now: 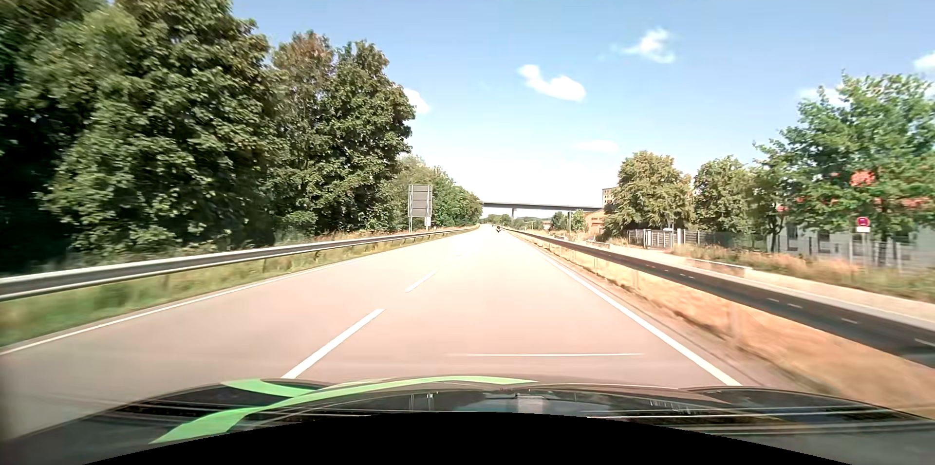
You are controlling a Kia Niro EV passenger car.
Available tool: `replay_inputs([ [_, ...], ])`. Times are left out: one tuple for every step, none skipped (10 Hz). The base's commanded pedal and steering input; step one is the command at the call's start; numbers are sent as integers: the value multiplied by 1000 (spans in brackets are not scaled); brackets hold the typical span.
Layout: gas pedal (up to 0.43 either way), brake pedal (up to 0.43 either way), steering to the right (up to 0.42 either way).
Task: Follow the waypoints while adhering to traffic rules and regulations
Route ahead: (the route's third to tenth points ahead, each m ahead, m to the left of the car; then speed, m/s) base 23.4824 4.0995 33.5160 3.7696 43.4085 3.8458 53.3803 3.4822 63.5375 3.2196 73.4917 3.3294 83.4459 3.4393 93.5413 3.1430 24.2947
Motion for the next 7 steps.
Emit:
replay_inputs([
  [220, 0, 0],
  [240, 0, 0],
  [248, 0, 1],
  [268, 0, 1],
  [268, 0, 2],
  [280, 0, 2],
  [280, 0, 2],
])
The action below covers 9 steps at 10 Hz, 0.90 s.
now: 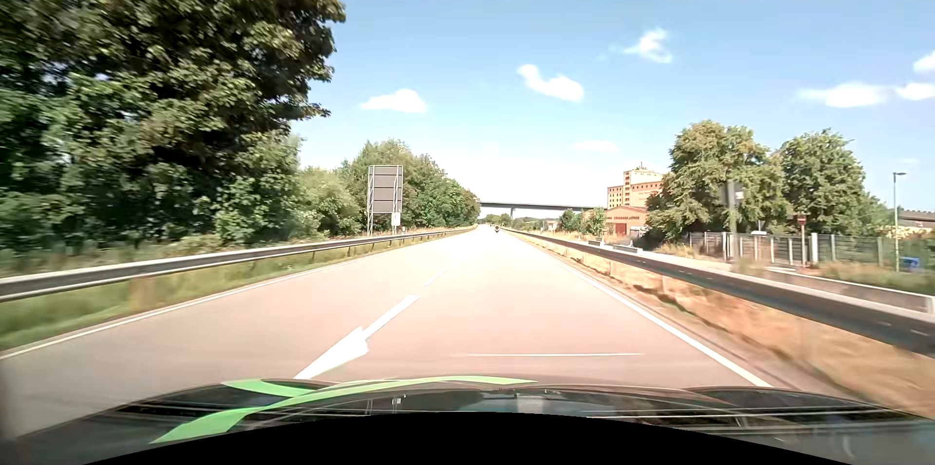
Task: Follow the waypoints while adhering to traffic rules and regulations
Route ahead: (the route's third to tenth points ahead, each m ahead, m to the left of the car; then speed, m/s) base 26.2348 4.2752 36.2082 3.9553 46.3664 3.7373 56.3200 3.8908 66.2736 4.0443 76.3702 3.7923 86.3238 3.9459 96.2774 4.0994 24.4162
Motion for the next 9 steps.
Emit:
replay_inputs([
  [280, 0, 2],
  [280, 0, 2],
  [280, 0, 2],
  [280, 0, 2],
  [280, 0, 2],
  [280, 0, 2],
  [280, 0, 2],
  [280, 0, 2],
  [268, 0, 1],
])
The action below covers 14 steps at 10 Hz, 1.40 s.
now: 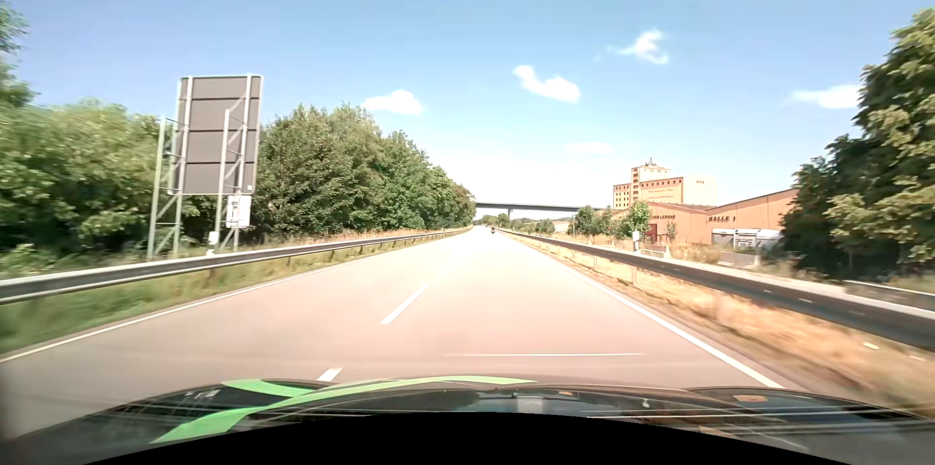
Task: Follow the waypoints while adhering to traffic rules and regulations
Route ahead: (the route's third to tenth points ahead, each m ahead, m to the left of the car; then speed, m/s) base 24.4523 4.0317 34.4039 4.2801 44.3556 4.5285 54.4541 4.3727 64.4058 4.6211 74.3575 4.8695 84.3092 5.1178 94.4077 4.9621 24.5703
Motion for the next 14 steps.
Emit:
replay_inputs([
  [260, 0, 1],
  [260, 0, 1],
  [268, 0, 0],
  [268, 0, 0],
  [280, 0, 0],
  [299, 0, 0],
  [299, 0, 0],
  [299, 0, 0],
  [299, 0, 0],
  [299, 0, 0],
  [299, 0, 0],
  [299, 0, -1],
  [268, 0, -1],
  [248, 0, -2],
])
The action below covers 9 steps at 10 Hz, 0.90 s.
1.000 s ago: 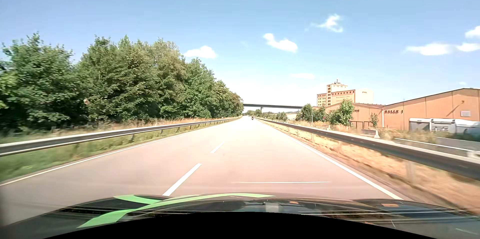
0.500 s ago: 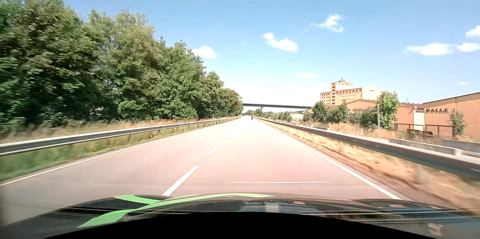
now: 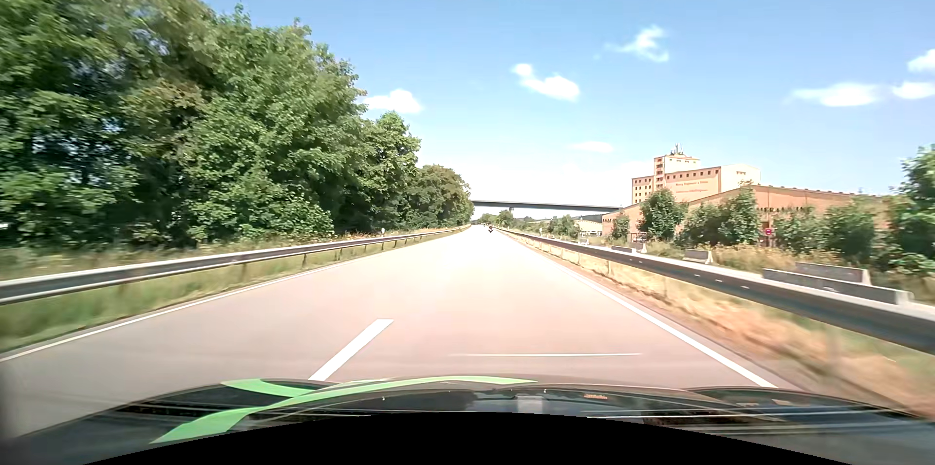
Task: Follow the waypoints while adhering to traffic rules and regulations
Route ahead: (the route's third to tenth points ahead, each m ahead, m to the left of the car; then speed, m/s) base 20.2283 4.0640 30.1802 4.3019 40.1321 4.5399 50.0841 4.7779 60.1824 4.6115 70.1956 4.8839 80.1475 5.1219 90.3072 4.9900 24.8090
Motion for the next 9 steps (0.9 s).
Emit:
replay_inputs([
  [240, 0, -2],
  [240, 0, -2],
  [240, 0, -1],
  [240, 0, -1],
  [240, 0, -1],
  [248, 0, -2],
  [248, 0, -2],
  [248, 0, -2],
  [240, 0, -2],
])
